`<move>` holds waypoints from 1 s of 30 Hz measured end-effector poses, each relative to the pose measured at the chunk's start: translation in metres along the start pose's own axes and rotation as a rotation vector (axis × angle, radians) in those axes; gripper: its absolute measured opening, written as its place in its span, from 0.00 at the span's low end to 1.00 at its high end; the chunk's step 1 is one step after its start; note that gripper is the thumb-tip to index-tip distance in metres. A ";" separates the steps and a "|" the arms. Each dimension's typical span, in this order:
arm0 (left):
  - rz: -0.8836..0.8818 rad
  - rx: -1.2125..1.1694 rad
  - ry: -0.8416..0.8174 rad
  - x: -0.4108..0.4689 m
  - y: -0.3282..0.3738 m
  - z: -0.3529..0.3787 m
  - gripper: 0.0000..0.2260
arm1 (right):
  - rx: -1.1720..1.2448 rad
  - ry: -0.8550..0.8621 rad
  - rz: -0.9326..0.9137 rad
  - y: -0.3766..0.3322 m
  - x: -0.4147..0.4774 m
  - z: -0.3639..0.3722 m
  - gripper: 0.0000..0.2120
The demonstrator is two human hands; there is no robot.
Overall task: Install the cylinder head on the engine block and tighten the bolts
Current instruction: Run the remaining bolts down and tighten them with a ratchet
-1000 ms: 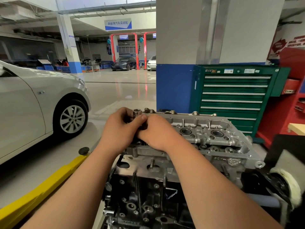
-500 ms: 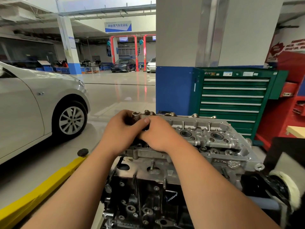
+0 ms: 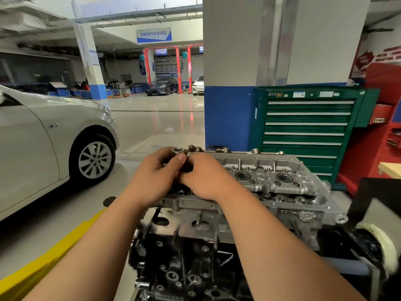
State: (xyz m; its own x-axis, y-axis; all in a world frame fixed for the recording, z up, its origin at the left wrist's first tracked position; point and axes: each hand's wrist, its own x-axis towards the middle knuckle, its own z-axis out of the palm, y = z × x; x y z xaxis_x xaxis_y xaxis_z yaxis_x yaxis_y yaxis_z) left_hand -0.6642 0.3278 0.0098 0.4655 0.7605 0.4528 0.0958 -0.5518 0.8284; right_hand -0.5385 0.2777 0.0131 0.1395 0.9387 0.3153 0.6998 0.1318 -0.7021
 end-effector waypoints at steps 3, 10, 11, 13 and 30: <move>-0.028 0.182 0.194 0.004 0.001 0.010 0.13 | -0.029 -0.006 0.021 -0.001 0.001 0.000 0.05; 0.074 0.036 0.140 -0.001 -0.002 0.001 0.07 | 0.072 -0.040 0.035 -0.004 -0.004 -0.004 0.08; 0.064 0.016 0.097 -0.002 0.000 -0.002 0.06 | 0.096 -0.043 0.049 -0.004 -0.005 -0.006 0.07; 0.057 0.002 0.054 -0.004 0.001 -0.005 0.07 | 0.132 0.025 0.085 -0.003 -0.005 -0.008 0.09; -0.374 -0.191 0.162 0.024 0.031 0.036 0.15 | 0.257 0.280 0.255 -0.001 -0.001 -0.007 0.11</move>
State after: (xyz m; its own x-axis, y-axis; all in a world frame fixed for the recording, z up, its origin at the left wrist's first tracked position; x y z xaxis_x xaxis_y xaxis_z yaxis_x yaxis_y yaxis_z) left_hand -0.6184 0.3167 0.0341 0.2847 0.9478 0.1435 0.0604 -0.1672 0.9841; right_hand -0.5342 0.2746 0.0180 0.4940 0.8335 0.2474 0.4267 0.0155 -0.9043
